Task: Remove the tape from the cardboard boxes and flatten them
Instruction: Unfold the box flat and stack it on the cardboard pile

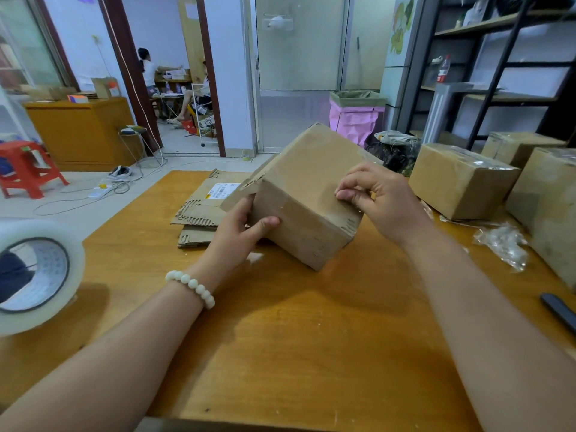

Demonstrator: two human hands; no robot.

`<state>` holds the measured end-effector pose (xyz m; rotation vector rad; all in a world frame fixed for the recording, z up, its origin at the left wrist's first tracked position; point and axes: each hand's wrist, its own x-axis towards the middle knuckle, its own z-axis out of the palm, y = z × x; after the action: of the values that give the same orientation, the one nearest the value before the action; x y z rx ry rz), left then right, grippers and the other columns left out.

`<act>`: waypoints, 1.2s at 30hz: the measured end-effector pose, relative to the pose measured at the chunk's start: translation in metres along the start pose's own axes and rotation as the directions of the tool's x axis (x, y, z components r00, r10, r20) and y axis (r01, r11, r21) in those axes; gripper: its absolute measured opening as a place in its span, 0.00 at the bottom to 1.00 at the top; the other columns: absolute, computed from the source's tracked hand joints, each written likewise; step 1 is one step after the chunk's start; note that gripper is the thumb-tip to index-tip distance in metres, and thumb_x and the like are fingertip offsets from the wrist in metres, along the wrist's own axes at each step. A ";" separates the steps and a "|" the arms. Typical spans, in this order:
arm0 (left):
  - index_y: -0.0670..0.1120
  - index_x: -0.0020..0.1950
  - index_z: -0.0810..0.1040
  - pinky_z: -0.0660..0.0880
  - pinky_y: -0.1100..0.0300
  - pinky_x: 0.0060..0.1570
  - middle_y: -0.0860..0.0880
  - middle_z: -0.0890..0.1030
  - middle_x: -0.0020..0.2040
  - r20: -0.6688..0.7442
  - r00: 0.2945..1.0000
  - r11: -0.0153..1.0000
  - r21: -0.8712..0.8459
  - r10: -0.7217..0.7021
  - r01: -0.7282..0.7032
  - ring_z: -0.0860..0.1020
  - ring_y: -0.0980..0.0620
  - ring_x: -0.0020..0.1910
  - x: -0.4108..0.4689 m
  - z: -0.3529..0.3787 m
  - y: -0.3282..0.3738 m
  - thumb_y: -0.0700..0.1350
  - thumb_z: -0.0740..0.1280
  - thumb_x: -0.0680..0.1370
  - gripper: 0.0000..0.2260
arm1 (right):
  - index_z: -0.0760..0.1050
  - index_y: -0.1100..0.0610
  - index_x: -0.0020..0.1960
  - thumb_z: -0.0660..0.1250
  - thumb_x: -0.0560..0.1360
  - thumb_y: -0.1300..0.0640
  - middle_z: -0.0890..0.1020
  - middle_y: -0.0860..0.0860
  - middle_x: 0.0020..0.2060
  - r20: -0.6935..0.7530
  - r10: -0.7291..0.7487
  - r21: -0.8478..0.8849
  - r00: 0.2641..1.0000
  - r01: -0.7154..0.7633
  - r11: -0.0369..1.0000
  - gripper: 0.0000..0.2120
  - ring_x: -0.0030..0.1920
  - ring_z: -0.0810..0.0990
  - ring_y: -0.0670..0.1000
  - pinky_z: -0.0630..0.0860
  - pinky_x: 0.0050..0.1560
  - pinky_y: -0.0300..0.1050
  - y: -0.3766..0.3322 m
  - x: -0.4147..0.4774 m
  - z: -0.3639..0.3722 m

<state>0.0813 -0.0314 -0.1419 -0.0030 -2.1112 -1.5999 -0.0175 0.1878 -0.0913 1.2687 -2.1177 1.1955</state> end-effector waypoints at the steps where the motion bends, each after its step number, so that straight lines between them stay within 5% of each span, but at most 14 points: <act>1: 0.56 0.56 0.73 0.78 0.61 0.54 0.56 0.79 0.53 0.005 1.000 1.000 0.002 0.010 -0.010 0.77 0.61 0.53 -0.001 -0.002 0.000 0.52 0.74 0.70 0.18 | 0.82 0.59 0.43 0.70 0.73 0.65 0.78 0.48 0.42 0.012 -0.011 -0.003 1.000 0.011 1.000 0.03 0.43 0.74 0.37 0.68 0.46 0.28 0.000 0.000 0.001; 6: 0.57 0.57 0.72 0.77 0.66 0.50 0.58 0.78 0.53 -0.013 0.999 0.999 0.010 0.042 -0.042 0.78 0.61 0.52 -0.002 -0.004 0.004 0.51 0.71 0.75 0.14 | 0.83 0.59 0.44 0.71 0.72 0.64 0.78 0.45 0.45 0.089 0.005 0.062 0.996 -0.010 0.998 0.03 0.47 0.74 0.36 0.68 0.49 0.28 -0.001 -0.001 -0.003; 12: 0.53 0.59 0.68 0.73 0.74 0.46 0.58 0.74 0.55 -0.012 1.000 0.998 0.058 0.009 -0.008 0.73 0.62 0.54 -0.003 0.002 0.006 0.46 0.77 0.64 0.28 | 0.80 0.63 0.42 0.66 0.73 0.61 0.76 0.48 0.41 0.023 -0.048 -0.062 0.999 0.050 0.997 0.06 0.42 0.72 0.43 0.66 0.44 0.29 -0.005 0.001 0.014; 17: 0.57 0.53 0.68 0.76 0.62 0.55 0.58 0.74 0.55 -0.008 0.999 0.999 -0.014 -0.044 0.044 0.73 0.63 0.54 -0.003 0.002 0.007 0.47 0.75 0.59 0.27 | 0.79 0.63 0.42 0.65 0.74 0.61 0.77 0.53 0.42 0.006 -0.081 -0.095 0.997 0.081 0.992 0.07 0.43 0.74 0.48 0.67 0.44 0.33 -0.004 0.004 0.019; 21: 0.57 0.52 0.68 0.78 0.68 0.42 0.58 0.74 0.53 0.011 1.000 1.000 -0.025 -0.018 0.018 0.75 0.65 0.49 -0.001 0.003 0.007 0.37 0.76 0.67 0.24 | 0.83 0.61 0.49 0.69 0.74 0.64 0.78 0.48 0.42 0.019 -0.071 0.005 0.997 0.071 0.997 0.06 0.44 0.76 0.39 0.70 0.47 0.28 0.000 0.003 0.009; 28: 0.55 0.51 0.69 0.77 0.66 0.48 0.56 0.76 0.53 0.001 0.998 0.997 -0.046 -0.063 0.063 0.75 0.61 0.53 -0.001 0.002 0.004 0.47 0.74 0.60 0.24 | 0.77 0.65 0.40 0.62 0.75 0.67 0.77 0.57 0.41 -0.056 -0.217 -0.204 0.975 0.201 0.958 0.07 0.42 0.73 0.50 0.68 0.45 0.32 0.001 0.003 0.023; 31: 0.56 0.54 0.69 0.77 0.61 0.53 0.55 0.76 0.56 -0.005 0.996 0.993 -0.078 -0.090 0.090 0.76 0.58 0.56 0.000 0.000 0.001 0.47 0.74 0.61 0.25 | 0.73 0.63 0.43 0.56 0.77 0.65 0.74 0.55 0.46 -0.013 -0.096 -0.071 0.995 0.095 0.993 0.08 0.46 0.71 0.48 0.67 0.49 0.28 -0.005 -0.001 0.024; 33: 0.54 0.56 0.69 0.76 0.55 0.57 0.53 0.77 0.58 -0.017 0.995 0.989 -0.109 -0.102 0.099 0.76 0.54 0.59 0.002 -0.004 0.001 0.47 0.74 0.62 0.25 | 0.70 0.56 0.44 0.55 0.78 0.62 0.75 0.54 0.46 -0.011 0.051 0.126 0.999 -0.049 0.991 0.08 0.49 0.74 0.51 0.70 0.55 0.35 -0.010 -0.001 0.020; 36: 0.50 0.61 0.68 0.76 0.59 0.57 0.55 0.76 0.57 -0.083 0.993 0.984 -0.164 -0.085 0.070 0.76 0.58 0.56 0.004 -0.009 0.003 0.46 0.72 0.64 0.27 | 0.67 0.51 0.45 0.53 0.82 0.61 0.77 0.49 0.44 -0.032 0.210 0.370 0.977 -0.184 0.911 0.10 0.51 0.78 0.47 0.75 0.56 0.45 -0.020 -0.004 0.011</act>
<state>0.0823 -0.0394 -0.1358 0.0965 -1.9310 -1.7789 0.0023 0.1760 -0.0908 1.1516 -2.0739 1.7623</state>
